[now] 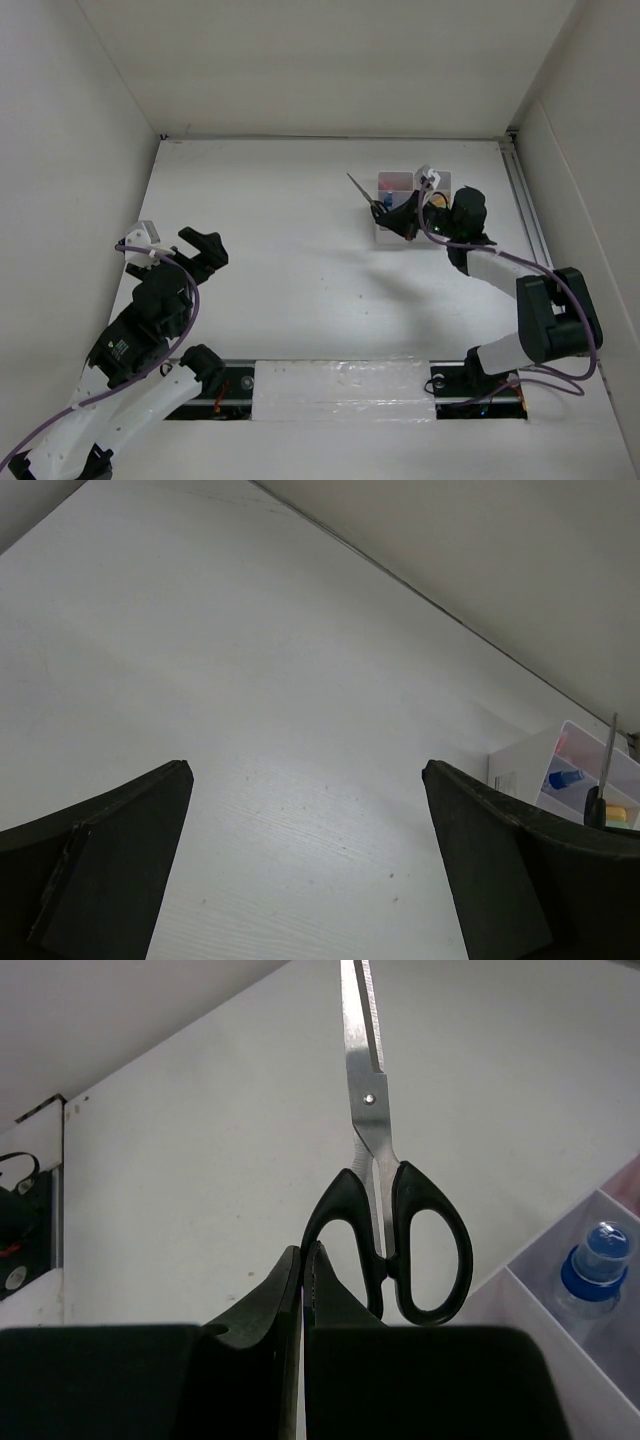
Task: Sort the stationery into containers
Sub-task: Place the scissors in the storage box.
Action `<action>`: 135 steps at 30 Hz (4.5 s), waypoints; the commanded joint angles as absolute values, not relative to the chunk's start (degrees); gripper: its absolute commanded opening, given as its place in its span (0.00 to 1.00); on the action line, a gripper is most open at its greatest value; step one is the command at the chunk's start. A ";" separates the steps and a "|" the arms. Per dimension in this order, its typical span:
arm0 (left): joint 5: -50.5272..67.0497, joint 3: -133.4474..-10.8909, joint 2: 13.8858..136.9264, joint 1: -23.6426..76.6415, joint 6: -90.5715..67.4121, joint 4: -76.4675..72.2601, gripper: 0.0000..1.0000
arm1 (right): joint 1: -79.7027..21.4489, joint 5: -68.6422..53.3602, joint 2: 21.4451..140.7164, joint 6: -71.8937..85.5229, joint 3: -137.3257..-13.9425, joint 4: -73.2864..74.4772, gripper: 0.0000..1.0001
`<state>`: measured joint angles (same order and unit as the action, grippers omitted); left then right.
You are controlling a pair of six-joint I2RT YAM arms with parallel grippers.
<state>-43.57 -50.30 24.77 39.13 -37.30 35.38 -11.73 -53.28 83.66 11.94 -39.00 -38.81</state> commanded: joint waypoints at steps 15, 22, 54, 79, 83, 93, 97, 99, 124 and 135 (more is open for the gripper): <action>-43.77 -51.42 24.87 39.02 -36.39 33.40 1.00 | -5.89 -55.65 84.64 14.15 -36.92 -45.01 0.00; -43.77 -51.42 24.87 39.02 -36.39 33.40 1.00 | -5.89 -52.30 83.50 13.10 -35.77 -44.47 0.00; -43.24 -50.89 24.87 39.02 -35.86 32.87 1.00 | -4.92 -45.88 87.10 15.03 -31.47 -53.70 0.00; -42.71 -50.89 24.35 39.02 -35.86 32.87 1.00 | -17.21 -20.07 72.79 14.34 -21.62 -62.23 0.00; -42.71 -50.89 23.82 39.02 -35.86 32.87 1.00 | -21.97 -8.63 71.72 13.01 -20.30 -61.70 0.00; -42.71 -50.89 23.82 39.02 -35.86 32.87 1.00 | -28.64 12.47 76.72 16.78 -19.86 -69.52 0.00; -42.71 -50.89 23.30 39.02 -35.86 32.87 1.00 | -30.15 15.81 81.46 16.79 -19.86 -74.87 0.00; -42.71 -50.89 23.29 39.02 -35.86 32.87 1.00 | -30.15 15.82 82.61 16.79 -21.09 -75.40 0.00; -42.19 -50.89 22.76 39.02 -35.33 32.87 1.00 | -27.77 7.73 92.90 16.26 -24.96 -83.85 0.00; -41.66 -50.89 21.01 39.02 -34.80 32.34 1.00 | -27.25 8.26 94.13 16.79 -23.38 -88.07 0.00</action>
